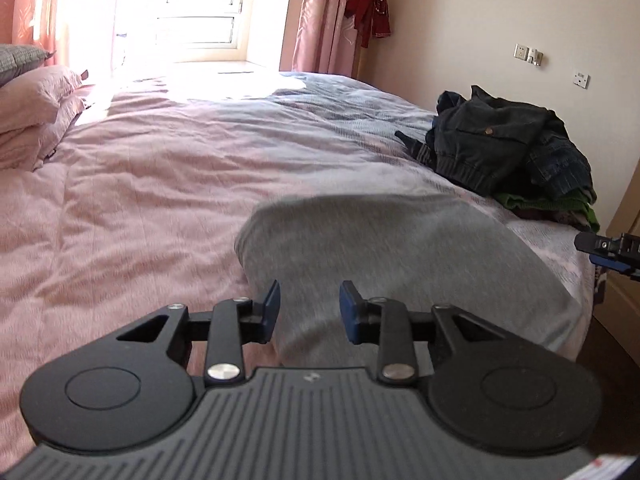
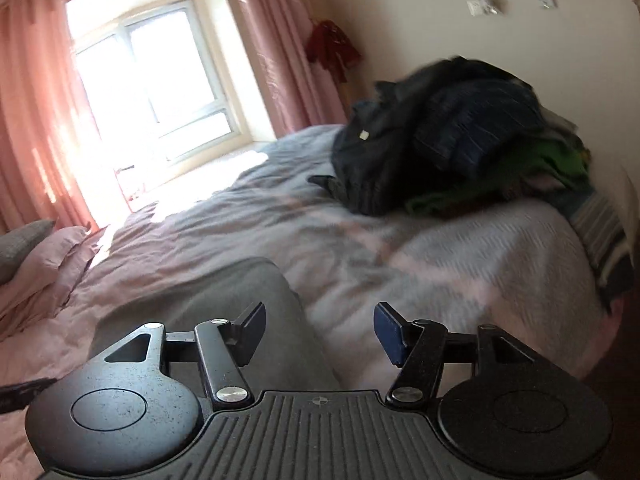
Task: Organize objects
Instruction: 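Withdraw both grippers from the folded sweatpants bundle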
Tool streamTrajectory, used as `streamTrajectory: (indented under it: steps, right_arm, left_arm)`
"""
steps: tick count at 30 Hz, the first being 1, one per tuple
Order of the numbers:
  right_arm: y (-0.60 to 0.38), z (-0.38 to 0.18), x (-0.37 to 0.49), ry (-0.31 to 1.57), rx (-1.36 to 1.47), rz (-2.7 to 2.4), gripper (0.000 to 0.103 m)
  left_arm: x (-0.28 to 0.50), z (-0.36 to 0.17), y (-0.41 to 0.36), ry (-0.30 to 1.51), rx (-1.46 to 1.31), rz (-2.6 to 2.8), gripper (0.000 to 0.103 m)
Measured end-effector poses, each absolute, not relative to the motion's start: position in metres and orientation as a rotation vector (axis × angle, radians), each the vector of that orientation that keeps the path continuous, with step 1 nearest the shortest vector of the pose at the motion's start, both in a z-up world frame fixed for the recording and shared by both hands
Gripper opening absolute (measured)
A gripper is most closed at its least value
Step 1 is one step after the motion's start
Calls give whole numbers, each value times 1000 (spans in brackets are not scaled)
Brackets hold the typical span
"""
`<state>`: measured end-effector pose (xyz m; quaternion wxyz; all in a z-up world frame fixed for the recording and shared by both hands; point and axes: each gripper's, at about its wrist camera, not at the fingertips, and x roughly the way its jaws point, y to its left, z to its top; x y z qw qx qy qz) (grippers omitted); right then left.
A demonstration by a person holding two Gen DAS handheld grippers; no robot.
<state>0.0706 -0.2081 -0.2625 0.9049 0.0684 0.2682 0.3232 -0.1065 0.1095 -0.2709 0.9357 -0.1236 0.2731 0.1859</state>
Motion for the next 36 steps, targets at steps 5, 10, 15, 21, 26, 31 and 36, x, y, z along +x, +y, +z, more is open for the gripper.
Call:
streamTrajectory:
  steps: [5, 10, 15, 21, 26, 31, 36]
  right_arm:
    - [-137, -274, 99, 489, 20, 728, 44]
    - [-95, -324, 141, 607, -82, 725, 40]
    - [-119, -325, 168, 742, 75, 724, 41]
    - [-176, -279, 115, 626, -18, 778, 41]
    - [-206, -276, 72, 644, -79, 890, 41]
    - [-196, -319, 62, 696, -263, 840, 41]
    - [-195, -307, 44, 664, -285, 773, 42]
  left_arm:
    - [-38, -275, 138, 556, -217, 421, 25]
    - [17, -328, 159, 711, -139, 464, 22]
    - [6, -334, 160, 693, -146, 469, 19]
    - [-61, -278, 127, 642, -194, 423, 19]
    - [-103, -277, 75, 671, -211, 313, 18]
    - [-111, -313, 37, 743, -142, 353, 18]
    - [-125, -298, 30, 810, -189, 420, 18]
